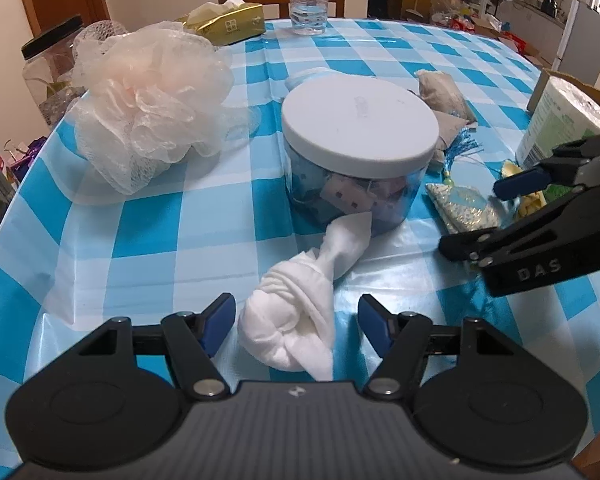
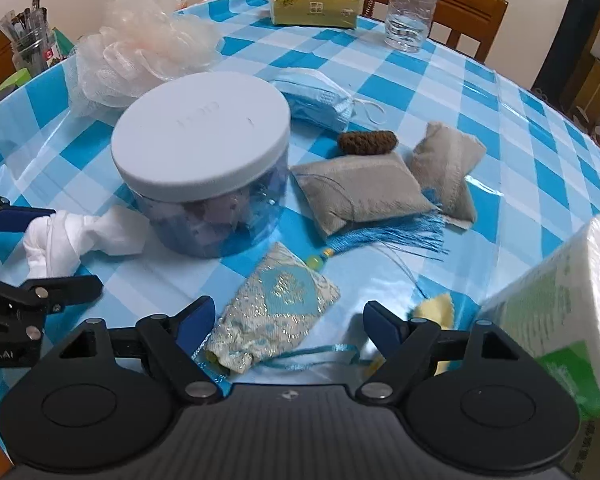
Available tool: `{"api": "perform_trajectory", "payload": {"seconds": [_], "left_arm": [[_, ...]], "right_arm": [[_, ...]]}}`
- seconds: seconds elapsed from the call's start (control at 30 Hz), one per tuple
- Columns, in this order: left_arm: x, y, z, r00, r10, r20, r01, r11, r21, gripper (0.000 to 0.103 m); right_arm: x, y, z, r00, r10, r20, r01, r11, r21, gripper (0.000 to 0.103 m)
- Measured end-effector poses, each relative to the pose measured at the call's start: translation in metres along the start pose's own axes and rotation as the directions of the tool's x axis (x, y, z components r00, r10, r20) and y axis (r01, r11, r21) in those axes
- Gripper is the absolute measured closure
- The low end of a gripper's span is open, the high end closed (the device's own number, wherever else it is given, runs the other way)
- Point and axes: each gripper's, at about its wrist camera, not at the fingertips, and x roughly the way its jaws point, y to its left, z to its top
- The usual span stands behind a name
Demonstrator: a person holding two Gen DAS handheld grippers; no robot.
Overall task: Organize soft objects
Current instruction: 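Grasp the floral fabric sachet with the right gripper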
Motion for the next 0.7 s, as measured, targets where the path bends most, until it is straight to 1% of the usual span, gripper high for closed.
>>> {"api": "perform_trajectory", "payload": {"seconds": [0.07,0.1,0.2,0.27,0.37,0.43,0.57,0.63,0.67,0.7], "left_arm": [[0.0014,0.0006,-0.0006,1.000,-0.002,-0.006,0.002,1.000,0.011,0.035],[0.0021,0.0012,-0.0012,1.000,-0.005,-0.010,0.005,1.000,0.015,0.035],[0.0031,0.0030,-0.0017,1.000,-0.016,-0.017,0.017,1.000,0.019,0.035],[0.0043,0.0037,-0.0007,1.000,-0.016,-0.017,0.017,1.000,0.025,0.034],[0.0063,0.0047,0.0011,1.000,-0.027,-0.012,0.028,0.999,0.025,0.035],[0.0067,0.0042,0.0017,0.999,-0.036,-0.013,0.036,0.999,0.029,0.036],[0.0052,0.0026,0.0030,0.999,-0.051,-0.013,0.052,0.998,0.039,0.042],[0.0040,0.0022,0.0040,0.999,-0.049,-0.010,0.050,0.998,0.048,0.051],[0.0036,0.0018,0.0047,0.999,-0.044,-0.006,0.044,0.997,0.057,0.053],[0.0035,0.0018,0.0049,0.999,-0.041,-0.005,0.041,0.997,0.061,0.058]], "right_arm": [[-0.0014,-0.0020,-0.0012,1.000,-0.010,-0.005,0.010,1.000,0.005,0.019],[-0.0019,-0.0026,-0.0013,1.000,-0.012,-0.005,0.012,1.000,0.008,0.022],[-0.0025,-0.0027,-0.0002,1.000,0.006,-0.002,-0.006,1.000,0.025,0.028],[-0.0011,-0.0004,0.0022,1.000,0.010,0.004,-0.010,1.000,0.028,0.029],[0.0012,0.0033,0.0059,1.000,0.005,0.010,-0.005,0.999,0.033,0.034],[0.0008,0.0047,0.0071,1.000,0.005,0.011,-0.005,0.999,0.036,0.040],[-0.0016,0.0051,0.0069,1.000,0.002,0.007,-0.002,0.999,0.040,0.049],[-0.0026,0.0047,0.0063,1.000,0.001,0.004,-0.001,0.999,0.039,0.054],[-0.0033,0.0048,0.0060,1.000,-0.002,0.002,0.002,0.999,0.038,0.056],[-0.0040,0.0050,0.0057,1.000,-0.004,0.001,0.004,0.999,0.036,0.058]]}}
